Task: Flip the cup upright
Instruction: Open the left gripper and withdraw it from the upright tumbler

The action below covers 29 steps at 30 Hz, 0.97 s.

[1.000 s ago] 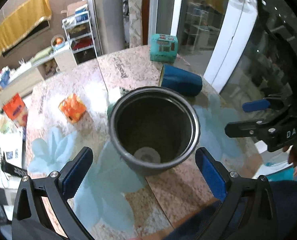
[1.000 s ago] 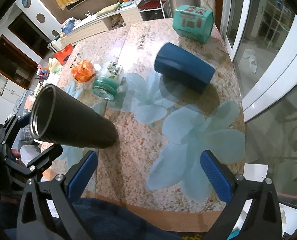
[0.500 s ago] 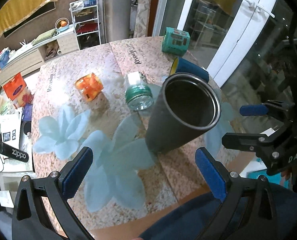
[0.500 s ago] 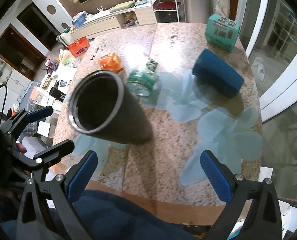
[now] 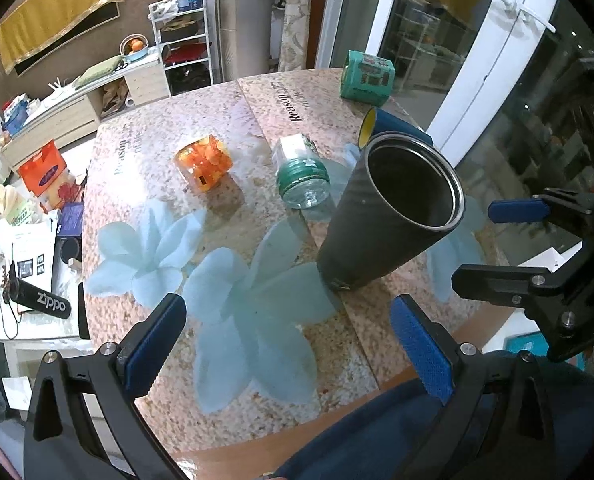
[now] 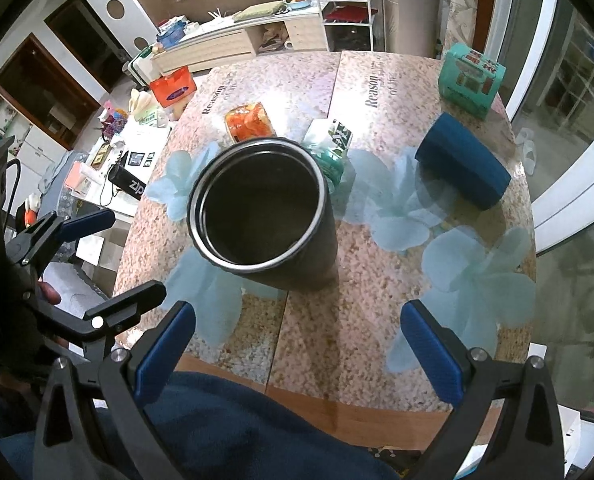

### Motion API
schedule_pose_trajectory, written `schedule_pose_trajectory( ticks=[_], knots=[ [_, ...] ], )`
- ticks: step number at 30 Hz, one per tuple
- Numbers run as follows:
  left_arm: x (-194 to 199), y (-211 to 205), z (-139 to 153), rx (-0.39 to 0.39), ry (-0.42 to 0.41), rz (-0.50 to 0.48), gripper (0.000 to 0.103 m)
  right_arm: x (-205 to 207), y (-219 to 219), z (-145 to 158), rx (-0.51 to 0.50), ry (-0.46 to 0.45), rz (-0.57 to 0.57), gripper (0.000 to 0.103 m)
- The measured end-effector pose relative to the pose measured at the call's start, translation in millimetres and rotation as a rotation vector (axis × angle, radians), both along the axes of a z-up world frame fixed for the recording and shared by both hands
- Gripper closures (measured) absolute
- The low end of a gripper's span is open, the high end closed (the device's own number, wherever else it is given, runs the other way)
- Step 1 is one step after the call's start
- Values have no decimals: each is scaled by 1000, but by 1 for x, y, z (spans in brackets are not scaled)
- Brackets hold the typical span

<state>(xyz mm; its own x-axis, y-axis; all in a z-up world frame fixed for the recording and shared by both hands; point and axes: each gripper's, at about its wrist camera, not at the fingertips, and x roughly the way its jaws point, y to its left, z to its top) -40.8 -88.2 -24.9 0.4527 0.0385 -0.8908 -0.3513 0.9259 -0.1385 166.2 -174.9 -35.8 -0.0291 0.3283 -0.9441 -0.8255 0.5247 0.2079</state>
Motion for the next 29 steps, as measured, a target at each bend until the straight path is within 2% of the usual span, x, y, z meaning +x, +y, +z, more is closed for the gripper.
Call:
schedule_pose_trajectory(
  ticks=[7,29],
  knots=[
    [0,6,-2,-45,-8,41,0,0,-2,1,3,-1,2,0],
    [7,-2,-5,-48,1,50,0,2,-6,1,12,10,1,0]
  ],
)
